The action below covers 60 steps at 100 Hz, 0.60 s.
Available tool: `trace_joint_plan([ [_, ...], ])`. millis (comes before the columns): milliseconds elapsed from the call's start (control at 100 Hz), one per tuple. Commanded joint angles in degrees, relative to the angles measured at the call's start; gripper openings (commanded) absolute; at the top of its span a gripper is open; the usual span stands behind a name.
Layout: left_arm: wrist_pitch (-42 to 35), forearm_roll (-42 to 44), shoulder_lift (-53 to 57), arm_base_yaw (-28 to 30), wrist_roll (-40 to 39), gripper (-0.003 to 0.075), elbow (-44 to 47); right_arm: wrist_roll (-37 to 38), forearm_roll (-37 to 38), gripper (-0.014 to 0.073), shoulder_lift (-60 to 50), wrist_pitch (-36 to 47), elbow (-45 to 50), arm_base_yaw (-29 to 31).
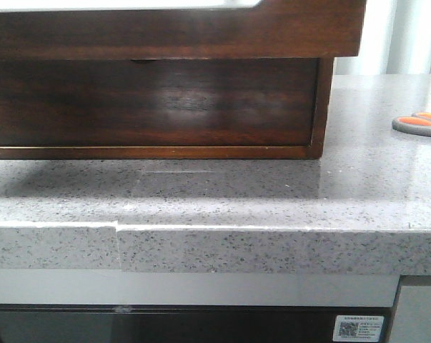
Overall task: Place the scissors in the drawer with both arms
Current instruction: 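Pull the drawer open toward the robot with the left gripper, then grasp the grey-and-orange scissors at the pivot with the right gripper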
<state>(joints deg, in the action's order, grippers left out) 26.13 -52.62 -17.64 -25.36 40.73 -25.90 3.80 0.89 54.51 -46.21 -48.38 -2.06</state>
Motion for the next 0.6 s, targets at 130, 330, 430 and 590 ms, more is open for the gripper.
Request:
trace_joint_plan([
  [130, -2.5, -1.5, -0.5, -0.5, 0.3, -0.0019, -2.0, -0.5, 5.5, 0.0482, 14.9, 5.4, -9.6, 0.3],
  [330, -2.5, -3.6, -0.5, -0.5, 0.3, -0.0019, -2.0, -0.5, 6.0, 0.0482, 25.5, 5.4, -13.7, 0.3],
  [430, -2.5, -4.1, -0.5, -0.5, 0.3, -0.0019, -2.0, -0.5, 6.0, 0.0482, 28.8, 5.7, -14.1, 0.3],
  [590, -2.5, -4.5, -0.5, -0.5, 0.3, -0.0019, -2.0, -0.5, 5.9, 0.0482, 32.5, 7.7, -14.2, 1.1],
])
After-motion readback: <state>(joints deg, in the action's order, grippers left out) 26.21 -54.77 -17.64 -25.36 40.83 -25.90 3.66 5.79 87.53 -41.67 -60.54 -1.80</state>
